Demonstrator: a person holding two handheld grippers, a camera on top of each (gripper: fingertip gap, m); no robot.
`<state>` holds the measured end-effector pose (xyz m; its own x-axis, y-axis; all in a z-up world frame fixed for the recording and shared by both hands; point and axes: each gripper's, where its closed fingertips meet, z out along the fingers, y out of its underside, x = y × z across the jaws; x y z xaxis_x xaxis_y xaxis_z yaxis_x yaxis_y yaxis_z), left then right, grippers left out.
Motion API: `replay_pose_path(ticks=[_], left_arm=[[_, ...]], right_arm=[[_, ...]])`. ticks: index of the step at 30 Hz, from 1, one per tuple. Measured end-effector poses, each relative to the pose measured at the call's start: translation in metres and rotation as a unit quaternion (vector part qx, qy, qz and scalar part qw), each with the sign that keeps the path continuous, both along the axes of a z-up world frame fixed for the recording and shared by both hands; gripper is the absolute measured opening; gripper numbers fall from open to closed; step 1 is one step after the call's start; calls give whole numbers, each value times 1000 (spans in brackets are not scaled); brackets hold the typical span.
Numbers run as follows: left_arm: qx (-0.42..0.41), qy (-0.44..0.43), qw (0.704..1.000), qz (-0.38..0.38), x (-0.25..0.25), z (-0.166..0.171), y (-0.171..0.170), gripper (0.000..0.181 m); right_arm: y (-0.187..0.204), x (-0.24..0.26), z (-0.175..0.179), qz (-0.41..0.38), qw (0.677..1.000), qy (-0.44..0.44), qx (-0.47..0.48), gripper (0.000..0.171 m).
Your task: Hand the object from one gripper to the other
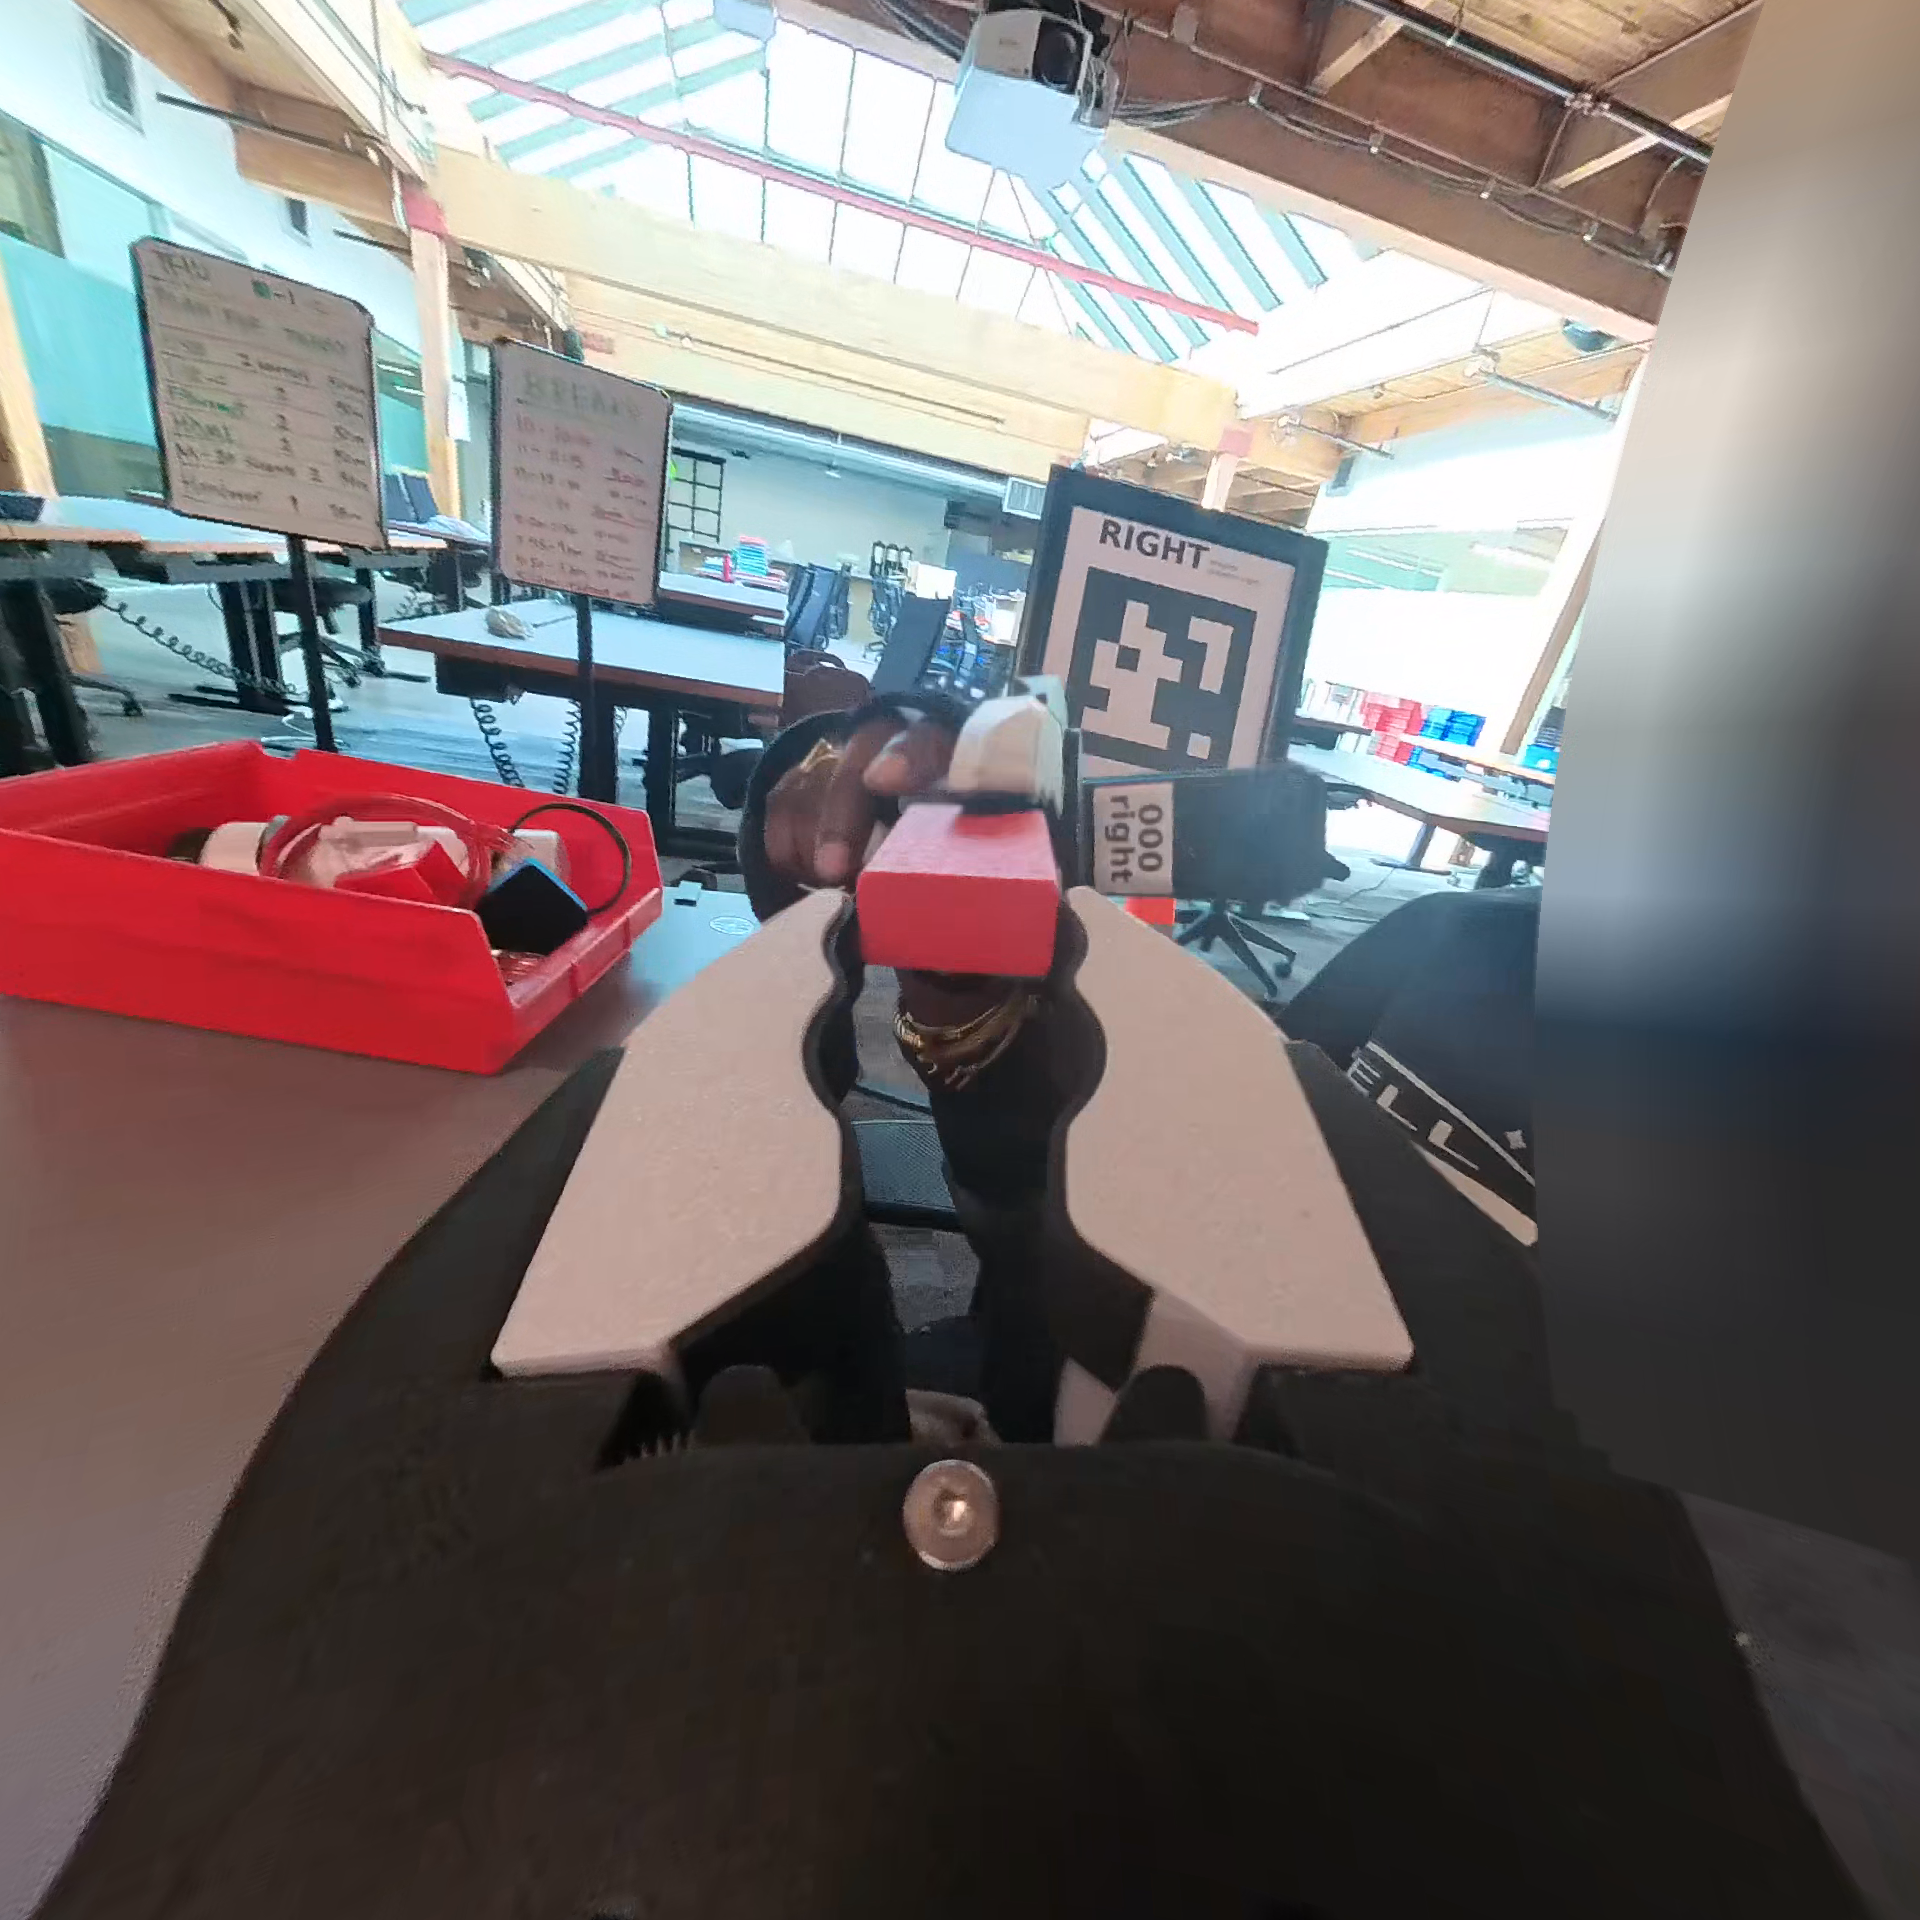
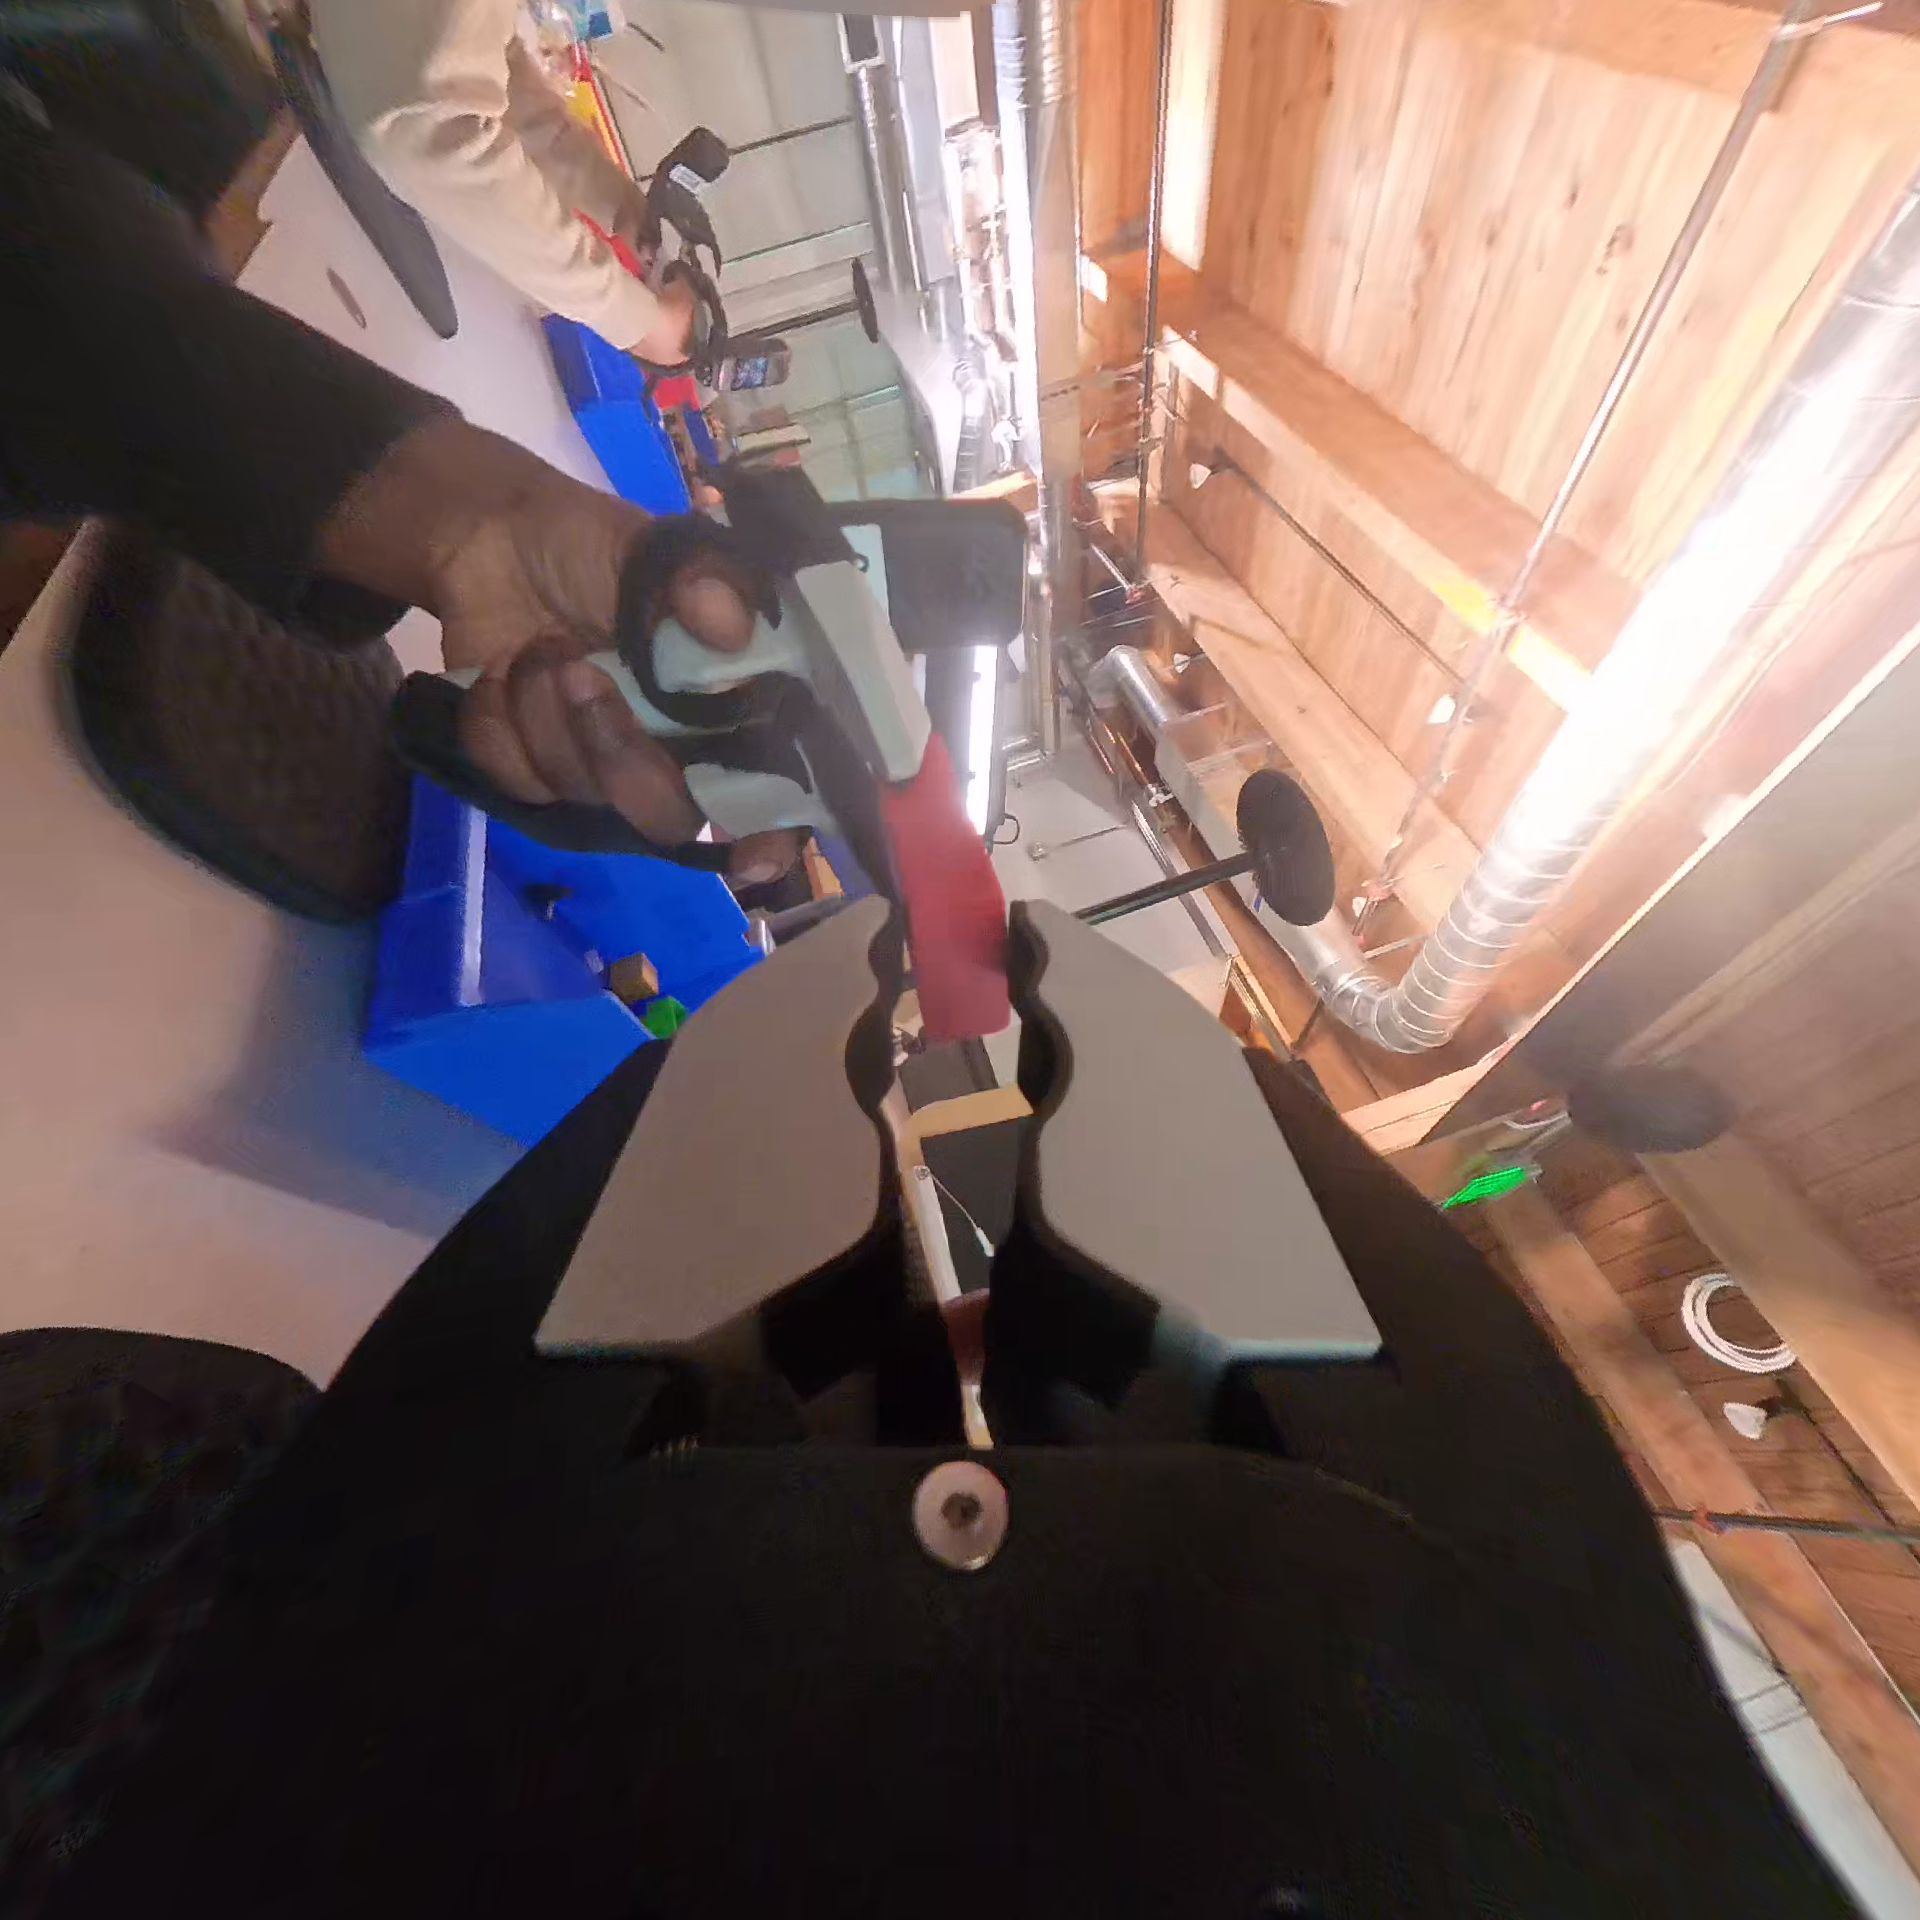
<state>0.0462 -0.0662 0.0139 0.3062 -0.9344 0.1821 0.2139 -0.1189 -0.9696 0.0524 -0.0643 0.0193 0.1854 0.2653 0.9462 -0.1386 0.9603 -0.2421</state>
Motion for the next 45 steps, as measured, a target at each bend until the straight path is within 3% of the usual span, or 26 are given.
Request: replay_pose_path(ticks=[3, 5, 9, 12, 15, 18, 20, 23, 26, 29, 31, 34, 35, 36, 39, 41, 45], left_arm=[[49, 17, 999, 12, -3, 1, -2, 35], [127, 38, 990, 53, -7, 5, -3, 42], [223, 126, 961, 109, -10, -1, -6, 47], [232, 130, 959, 93, -4, 0, -13, 31], [213, 120, 967, 76, -1, 0, -14, 18], [132, 58, 988, 57, -3, 8, -10, 17], [67, -1, 997, 33, -8, 14, -6, 16], [-1, -28, 1000, 11, -11, 8, 1, 17], [-31, -33, 999, -2, -9, 3, 4, 17], [-41, -25, 999, -13, -5, 0, 3, 17], [-40, -21, 999, -19, -4, -1, 1, 17], [37, -6, 999, -20, -2, 4, -7, 23], [86, 8, 996, 6, -4, 6, -7, 37], [139, 33, 989, 39, -6, 6, -7, 48], [263, 124, 950, 118, -9, 4, -10, 57], [300, 155, 931, 138, -7, 4, -13, 57], [302, 176, 928, 132, 0, -1, -15, 47]], right_arm=[[1, -1, -3, 9, 999, -33, -38, 16], [0, 0, 0, 53, 989, -59, -127, 16], [-8, 1, -5, 149, 927, -156, -305, 17], [-11, 0, -9, 175, 897, -193, -358, 17], [-9, 1, -7, 179, 887, -195, -379, 16], [-6, 2, 1, 173, 910, -151, -346, 23], [-1, 5, 7, 137, 953, -84, -257, 41], [7, 5, 4, 36, 994, -25, -98, 46], [3, 2, -1, 9, 999, -23, -40, 47], [7, -3, -5, -20, 999, -25, -9, 34], [6, -2, -6, -11, 999, -32, -14, 34], [2, 2, -2, 40, 993, -54, -94, 34], [2, 3, 0, 62, 986, -69, -140, 34], [2, 3, 1, 84, 975, -84, -190, 34], [-2, 5, 0, 145, 934, -135, -297, 34], [-4, 4, -3, 157, 918, -159, -327, 35], [-11, 3, -6, 171, 904, -183, -347, 34]])
